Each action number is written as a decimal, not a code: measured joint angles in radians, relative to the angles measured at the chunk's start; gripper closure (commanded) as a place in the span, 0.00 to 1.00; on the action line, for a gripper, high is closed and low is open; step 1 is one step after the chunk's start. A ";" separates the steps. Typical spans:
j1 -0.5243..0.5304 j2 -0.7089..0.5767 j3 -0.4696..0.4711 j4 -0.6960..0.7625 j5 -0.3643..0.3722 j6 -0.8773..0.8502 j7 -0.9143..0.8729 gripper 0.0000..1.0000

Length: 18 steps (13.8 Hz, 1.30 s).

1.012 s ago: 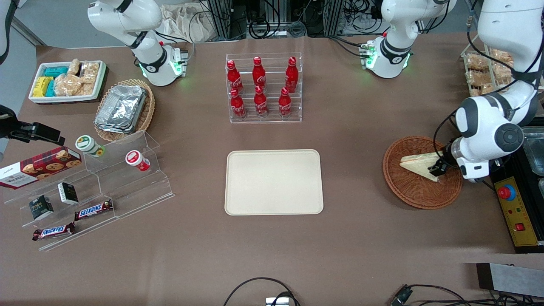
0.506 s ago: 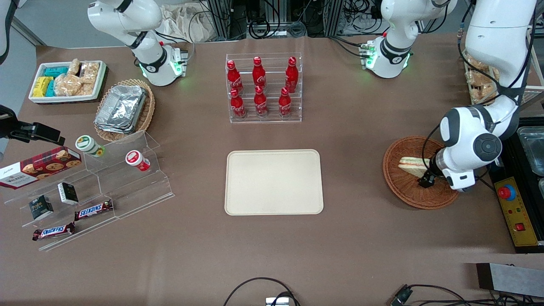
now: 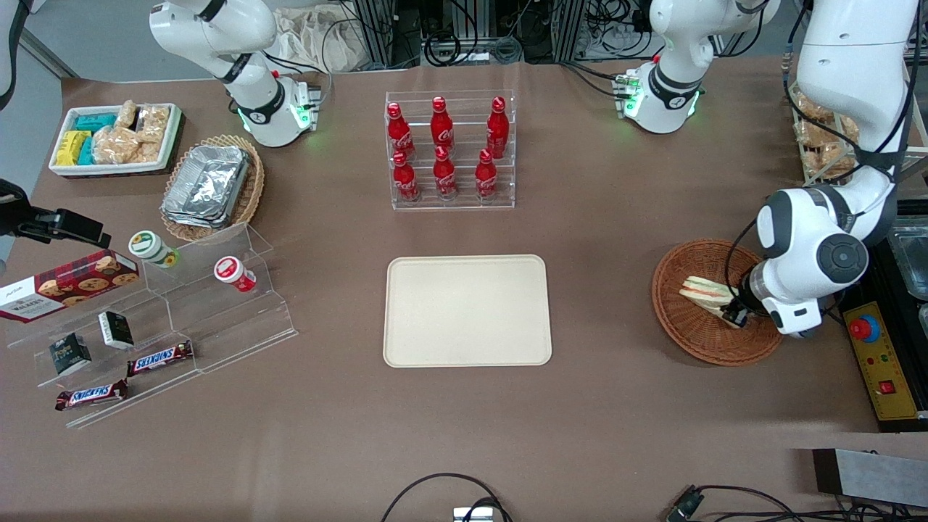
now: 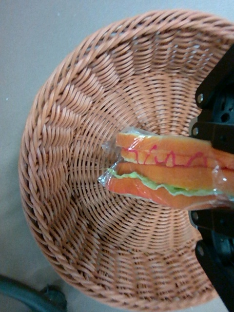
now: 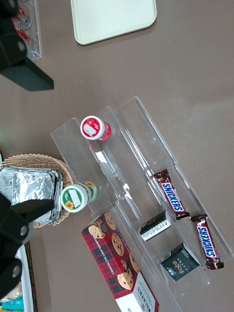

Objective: Place sandwich from basket to tray
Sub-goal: 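Carry the held sandwich with the left gripper over the beige tray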

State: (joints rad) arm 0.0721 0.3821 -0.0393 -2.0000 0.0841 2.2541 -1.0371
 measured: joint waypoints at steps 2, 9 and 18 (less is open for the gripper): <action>-0.001 0.001 -0.029 0.107 0.000 -0.140 0.014 1.00; -0.007 0.000 -0.253 0.466 0.000 -0.508 0.179 1.00; -0.297 0.233 -0.364 0.517 0.011 -0.309 0.425 1.00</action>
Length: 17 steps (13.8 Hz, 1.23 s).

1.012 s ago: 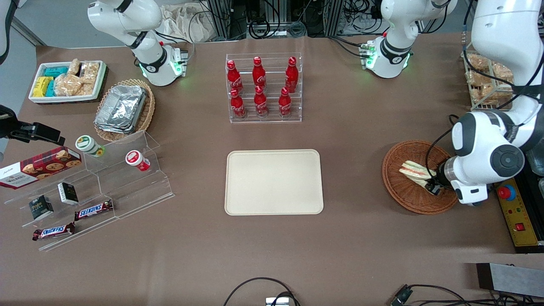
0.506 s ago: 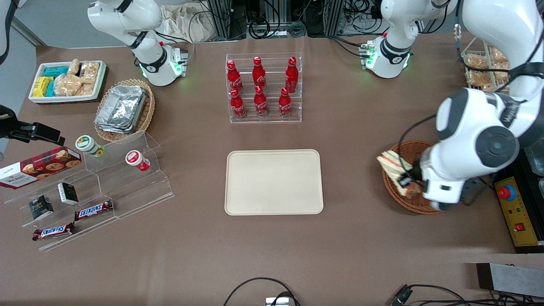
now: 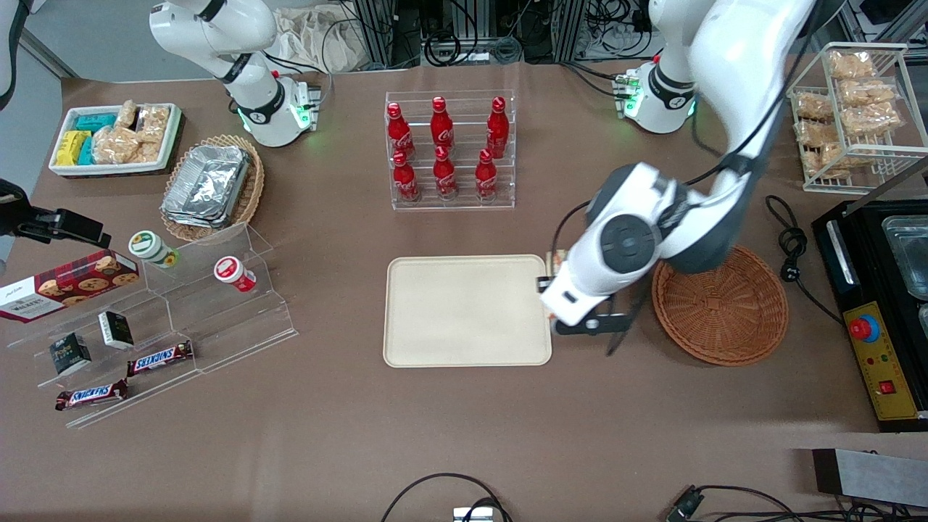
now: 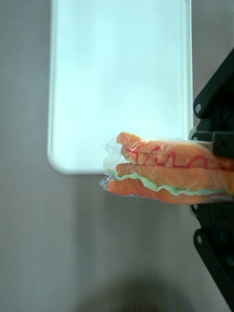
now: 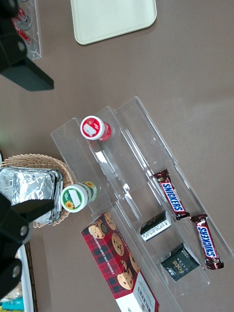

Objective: Place sandwich from basket to tray
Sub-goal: 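Carry the held sandwich with the left gripper over the beige tray, then lower the sandwich onto the tray and open the left gripper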

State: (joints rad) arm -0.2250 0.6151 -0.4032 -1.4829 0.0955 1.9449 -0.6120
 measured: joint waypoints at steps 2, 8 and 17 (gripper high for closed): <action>-0.032 0.089 0.005 0.019 0.005 0.038 0.005 1.00; -0.041 0.194 0.006 0.043 0.100 0.085 -0.044 0.03; -0.041 0.136 0.025 0.151 0.102 0.028 -0.074 0.00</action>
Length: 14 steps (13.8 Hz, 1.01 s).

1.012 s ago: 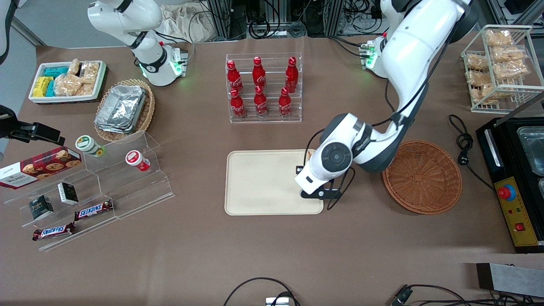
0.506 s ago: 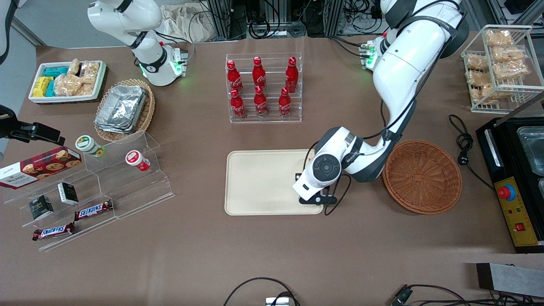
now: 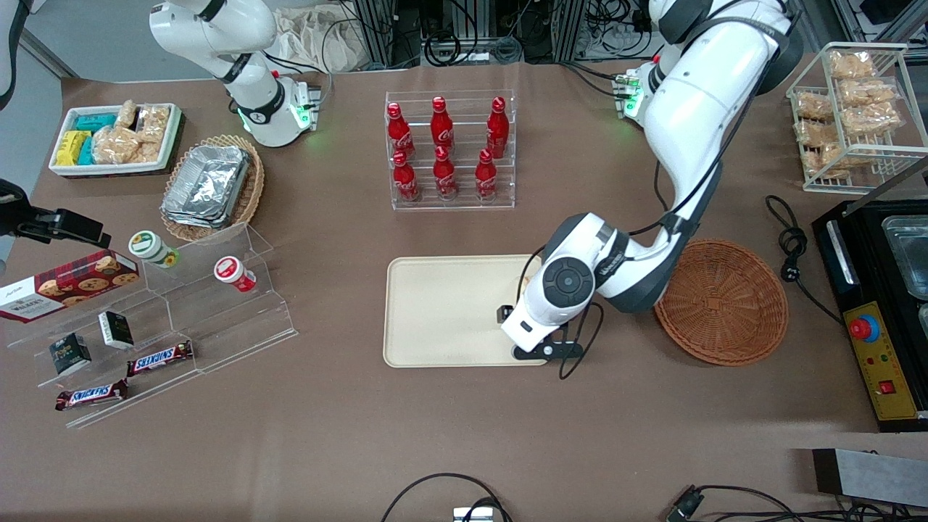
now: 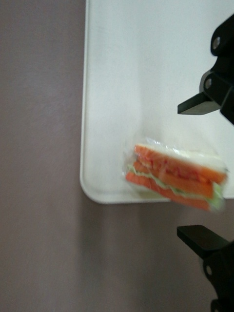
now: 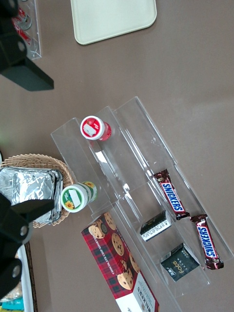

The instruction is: Place sandwich from basket to tray

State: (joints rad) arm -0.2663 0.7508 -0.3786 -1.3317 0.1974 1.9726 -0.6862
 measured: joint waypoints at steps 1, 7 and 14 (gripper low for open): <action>0.000 -0.043 0.021 0.008 0.000 -0.054 0.001 0.00; -0.001 -0.330 0.214 -0.139 -0.130 -0.179 0.205 0.00; 0.053 -0.671 0.433 -0.392 -0.192 -0.309 0.595 0.00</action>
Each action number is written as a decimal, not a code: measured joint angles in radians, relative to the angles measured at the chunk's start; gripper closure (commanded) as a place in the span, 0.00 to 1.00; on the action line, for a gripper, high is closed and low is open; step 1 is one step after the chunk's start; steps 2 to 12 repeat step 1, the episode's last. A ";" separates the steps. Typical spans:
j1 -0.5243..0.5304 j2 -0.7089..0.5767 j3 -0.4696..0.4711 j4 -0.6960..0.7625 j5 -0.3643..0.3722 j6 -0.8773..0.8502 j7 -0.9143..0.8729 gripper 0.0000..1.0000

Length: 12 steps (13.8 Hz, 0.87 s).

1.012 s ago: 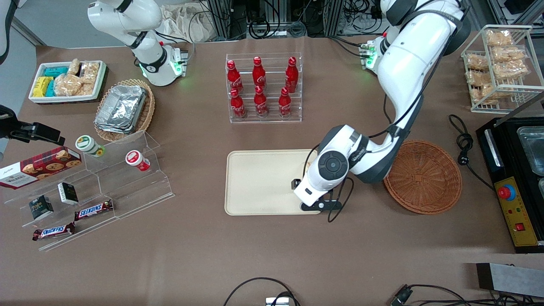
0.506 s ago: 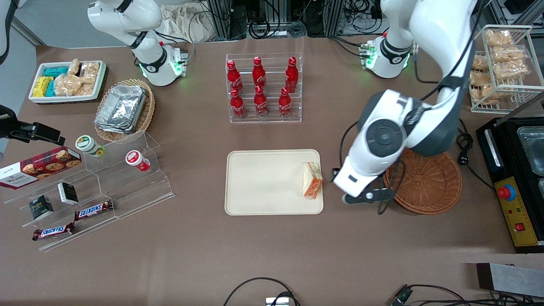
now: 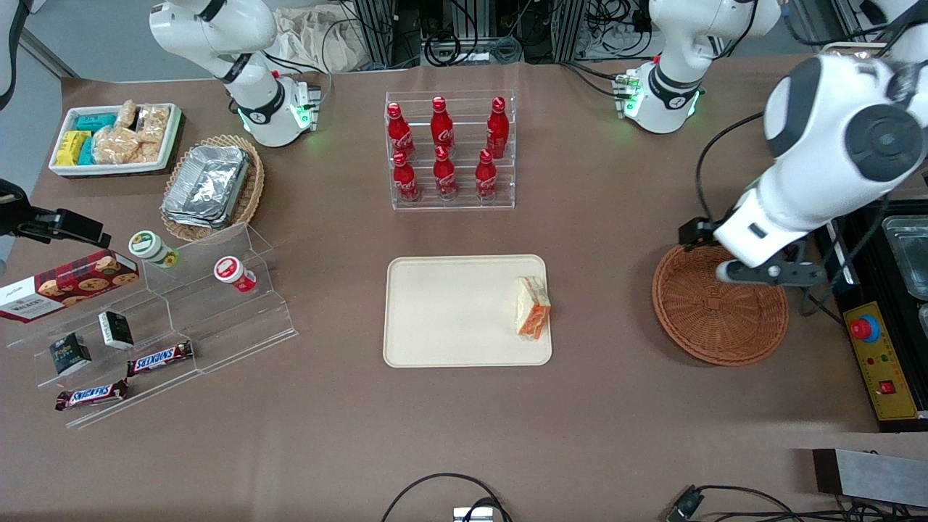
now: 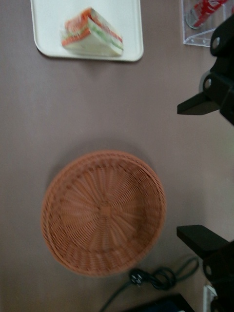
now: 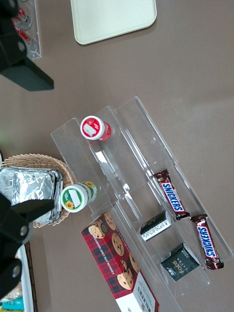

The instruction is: Place sandwich from basket to tray

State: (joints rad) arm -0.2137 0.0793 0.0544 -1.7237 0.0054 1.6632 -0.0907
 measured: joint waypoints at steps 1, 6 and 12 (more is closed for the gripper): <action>0.058 -0.003 -0.028 0.005 0.000 -0.013 0.039 0.00; 0.058 -0.003 -0.028 0.005 0.000 -0.013 0.039 0.00; 0.058 -0.003 -0.028 0.005 0.000 -0.013 0.039 0.00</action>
